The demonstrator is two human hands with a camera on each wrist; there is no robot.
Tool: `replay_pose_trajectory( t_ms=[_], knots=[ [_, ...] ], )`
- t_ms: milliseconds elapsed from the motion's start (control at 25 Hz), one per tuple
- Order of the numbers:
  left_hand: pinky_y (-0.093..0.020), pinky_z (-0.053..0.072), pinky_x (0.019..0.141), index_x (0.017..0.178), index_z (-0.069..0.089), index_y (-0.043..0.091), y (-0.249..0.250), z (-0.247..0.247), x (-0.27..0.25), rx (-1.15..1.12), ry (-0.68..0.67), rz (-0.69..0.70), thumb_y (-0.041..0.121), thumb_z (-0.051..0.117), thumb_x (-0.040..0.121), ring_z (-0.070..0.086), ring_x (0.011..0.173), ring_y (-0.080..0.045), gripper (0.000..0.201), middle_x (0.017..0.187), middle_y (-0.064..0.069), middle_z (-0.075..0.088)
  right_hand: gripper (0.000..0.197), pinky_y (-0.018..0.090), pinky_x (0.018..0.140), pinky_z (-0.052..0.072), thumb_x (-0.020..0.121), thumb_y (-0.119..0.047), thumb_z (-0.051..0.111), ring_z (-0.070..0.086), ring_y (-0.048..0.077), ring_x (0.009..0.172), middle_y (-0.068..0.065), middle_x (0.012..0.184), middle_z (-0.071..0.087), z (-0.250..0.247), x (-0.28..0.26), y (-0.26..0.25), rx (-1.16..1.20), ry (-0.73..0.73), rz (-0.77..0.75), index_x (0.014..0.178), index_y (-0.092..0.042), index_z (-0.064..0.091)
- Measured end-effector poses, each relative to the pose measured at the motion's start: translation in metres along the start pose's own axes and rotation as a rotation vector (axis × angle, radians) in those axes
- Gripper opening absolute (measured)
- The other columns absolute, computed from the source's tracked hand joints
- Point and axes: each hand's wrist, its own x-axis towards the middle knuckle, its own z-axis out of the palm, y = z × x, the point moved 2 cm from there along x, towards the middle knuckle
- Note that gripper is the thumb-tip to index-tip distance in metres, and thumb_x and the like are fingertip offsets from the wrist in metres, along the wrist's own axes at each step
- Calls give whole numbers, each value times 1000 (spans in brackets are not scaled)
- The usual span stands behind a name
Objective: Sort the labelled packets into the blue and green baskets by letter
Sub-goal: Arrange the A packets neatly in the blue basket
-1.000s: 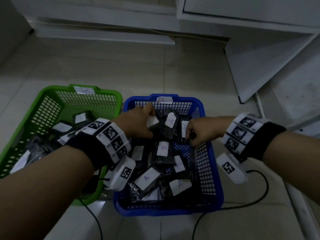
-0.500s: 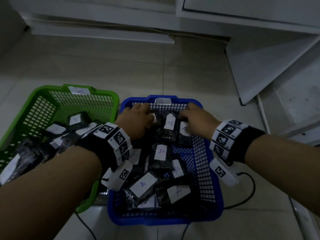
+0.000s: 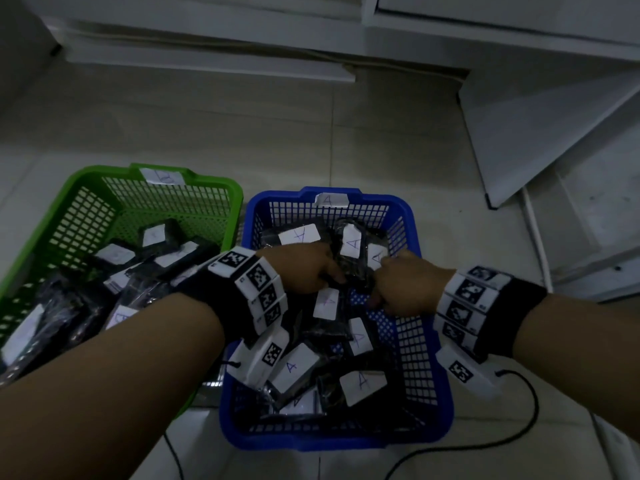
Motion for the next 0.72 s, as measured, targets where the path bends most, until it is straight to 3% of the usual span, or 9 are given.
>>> replay_pose_trajectory(
  t_ms=[120,200,320,400,480,520,600,680,720],
  knots=[
    [-22,32,102,130,55,26,-4,6,-3,-10,6,-39,21,51,93,45,122,-20,38,130,-5,43,35,40,99,32,97,-20,42,48,25,116,3,123,61,10,2,2,-36,106,79,128,-22,58],
    [-33,43,97,117,58,21,-8,7,-8,-14,35,-89,27,57,89,51,115,-22,29,123,-4,50,32,36,95,40,95,-19,45,56,25,109,7,117,66,2,-2,2,249,179,130,120,-15,64],
    [-37,48,87,108,59,19,-11,2,-20,105,77,-163,32,59,88,56,107,-24,25,114,-3,59,37,33,77,48,94,-33,52,63,26,92,13,98,70,-5,2,-16,701,202,155,99,-1,71],
    [-40,46,90,112,63,18,-15,-7,-28,252,224,-208,31,54,90,52,111,-28,27,117,-7,57,54,31,59,41,90,-47,55,56,24,68,12,66,56,-4,7,-33,860,115,193,67,2,58],
    [-42,40,95,120,59,14,-22,-13,-34,323,300,-307,33,51,91,46,117,-31,36,126,-9,48,54,27,53,30,86,-45,62,41,15,54,4,56,38,-7,10,-48,1035,57,247,53,-10,39],
    [-43,37,99,123,58,14,-26,-13,-36,343,276,-346,33,51,91,45,118,-30,38,129,-8,46,51,27,55,30,83,-42,68,40,14,55,3,57,37,-9,11,-53,1141,44,272,53,-13,37],
    [-42,30,106,123,60,22,-32,-11,-40,347,221,-340,31,50,91,46,120,-28,34,131,-6,44,31,28,61,38,77,-30,76,49,17,66,3,66,49,-13,10,-59,1362,41,337,65,-12,54],
    [-41,21,113,122,60,29,-36,-8,-42,318,228,-296,27,50,91,47,121,-26,33,131,-3,43,16,26,54,42,77,-17,76,52,19,60,6,70,54,-19,7,-64,1476,47,373,76,-9,62],
    [-42,16,116,123,60,31,-37,-7,-43,310,233,-281,25,49,92,46,123,-25,34,133,-2,42,16,26,49,41,80,-14,72,49,19,54,8,67,52,-23,5,-64,1509,54,364,71,-11,58]
  ],
)
